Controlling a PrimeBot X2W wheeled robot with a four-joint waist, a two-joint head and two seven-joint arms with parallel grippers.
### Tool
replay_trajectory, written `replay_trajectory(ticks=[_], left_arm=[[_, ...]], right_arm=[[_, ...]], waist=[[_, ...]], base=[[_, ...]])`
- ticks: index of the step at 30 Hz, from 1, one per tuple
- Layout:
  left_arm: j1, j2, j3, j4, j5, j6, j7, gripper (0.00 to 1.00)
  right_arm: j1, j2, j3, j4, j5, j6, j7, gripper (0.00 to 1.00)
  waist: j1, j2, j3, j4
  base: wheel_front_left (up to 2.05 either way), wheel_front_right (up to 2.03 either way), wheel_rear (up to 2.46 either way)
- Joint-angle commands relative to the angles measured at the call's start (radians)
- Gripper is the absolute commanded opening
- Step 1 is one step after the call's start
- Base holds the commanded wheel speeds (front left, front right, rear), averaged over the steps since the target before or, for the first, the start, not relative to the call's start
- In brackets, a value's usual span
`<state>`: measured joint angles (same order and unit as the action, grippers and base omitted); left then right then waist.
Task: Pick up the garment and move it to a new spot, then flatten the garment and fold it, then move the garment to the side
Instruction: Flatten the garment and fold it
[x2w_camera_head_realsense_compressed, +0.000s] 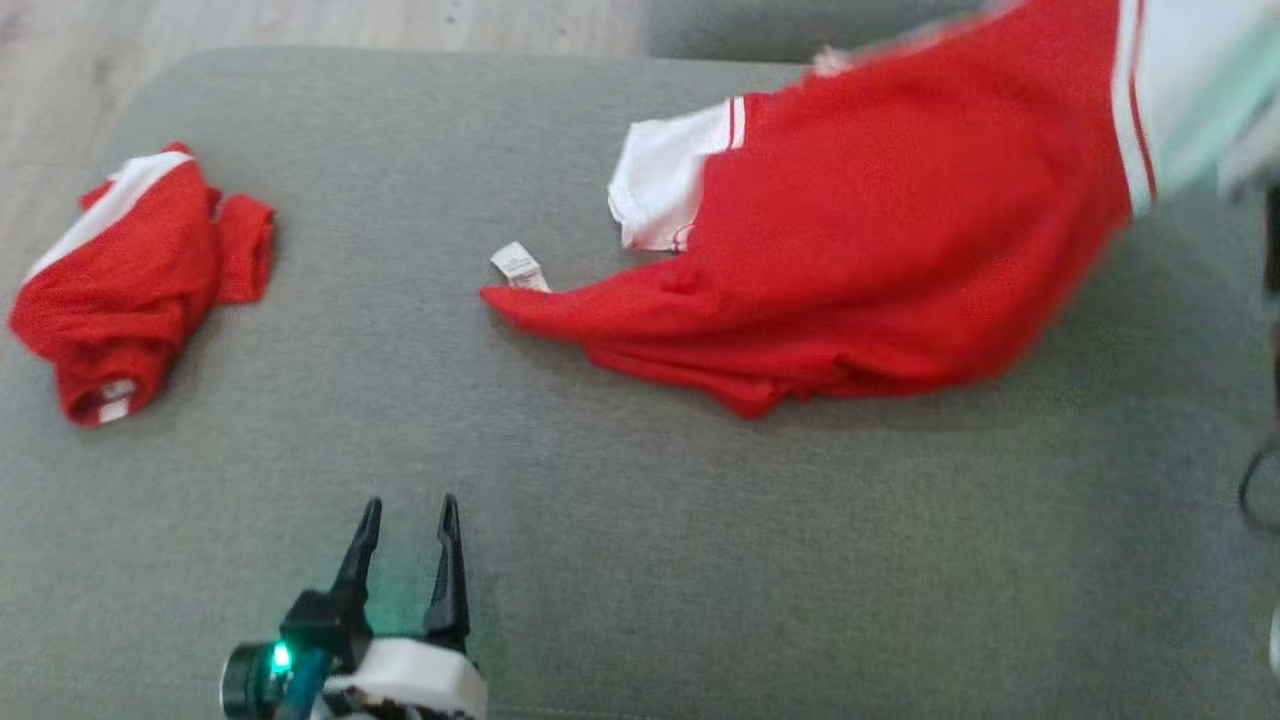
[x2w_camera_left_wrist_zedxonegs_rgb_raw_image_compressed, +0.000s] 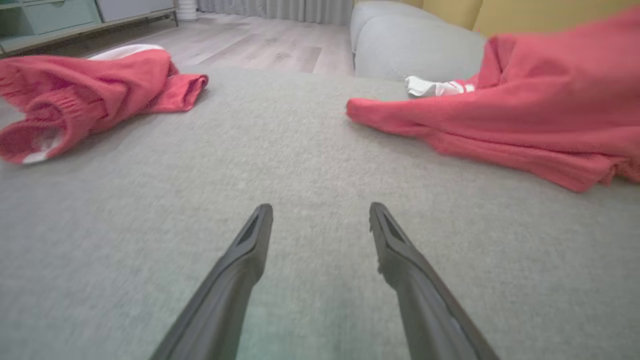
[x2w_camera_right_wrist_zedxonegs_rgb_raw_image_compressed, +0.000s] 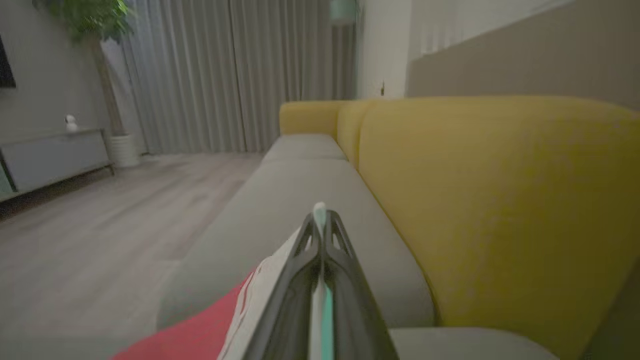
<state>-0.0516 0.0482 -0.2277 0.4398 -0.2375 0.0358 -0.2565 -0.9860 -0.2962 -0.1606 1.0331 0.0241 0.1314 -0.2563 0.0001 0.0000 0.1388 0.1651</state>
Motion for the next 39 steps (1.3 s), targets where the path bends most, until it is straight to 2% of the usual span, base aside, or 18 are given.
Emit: replay_trajectory(ticks=[1, 2, 5, 9, 14, 20, 28, 39], left_arm=[[-0.046, 0.002, 0.027, -0.033, 0.006, 0.000, -0.005, 1.00], [-0.054, 0.002, 0.026, -0.036, 0.007, -0.001, -0.005, 1.00], [-0.070, 0.002, 0.021, -0.040, 0.012, -0.005, -0.005, 1.00], [-0.089, 0.002, 0.016, -0.044, 0.005, -0.018, -0.005, 1.00], [-0.123, 0.002, -0.020, -0.062, -0.020, -0.058, -0.005, 1.00], [-0.196, 0.002, -0.122, -0.032, -0.034, -0.118, -0.005, 1.00], [-0.280, 0.002, -0.238, 0.045, -0.058, -0.151, -0.005, 1.00], [-0.321, 0.002, -0.225, 0.100, -0.053, -0.140, -0.005, 1.00]], right_arm=[[0.007, -0.003, -0.007, -0.042, -0.006, -0.001, -0.005, 0.42], [0.051, -0.004, -0.026, -0.046, -0.002, -0.001, -0.005, 1.00], [0.179, 0.003, -0.057, -0.087, 0.002, -0.001, -0.005, 1.00], [0.333, 0.047, -0.075, -0.200, 0.011, -0.001, -0.005, 1.00], [0.476, 0.122, -0.015, -0.353, 0.020, -0.001, -0.005, 1.00], [0.543, 0.188, 0.073, -0.498, 0.041, -0.001, -0.005, 1.00], [0.572, 0.232, 0.143, -0.518, 0.070, -0.001, -0.005, 1.00], [0.580, 0.241, 0.133, -0.515, 0.075, -0.001, -0.005, 1.00]], waist=[[-0.0001, 0.0000, 0.032, -0.037], [-0.0001, 0.0000, 0.038, -0.048], [-0.0001, 0.0000, 0.048, -0.079], [-0.0001, 0.0000, 0.055, -0.117], [-0.0001, 0.0000, 0.070, -0.163], [-0.0001, 0.0000, 0.115, -0.219], [-0.0001, 0.0000, 0.162, -0.289], [-0.0001, 0.0000, 0.195, -0.357]], base=[[0.00, 0.00, 0.00], [0.00, 0.00, 0.00], [0.00, 0.00, 0.00], [0.00, 0.00, 0.00], [0.00, 0.00, 0.00], [0.00, 0.00, 0.00], [0.00, 0.00, 0.00], [0.00, 0.00, 0.00]])
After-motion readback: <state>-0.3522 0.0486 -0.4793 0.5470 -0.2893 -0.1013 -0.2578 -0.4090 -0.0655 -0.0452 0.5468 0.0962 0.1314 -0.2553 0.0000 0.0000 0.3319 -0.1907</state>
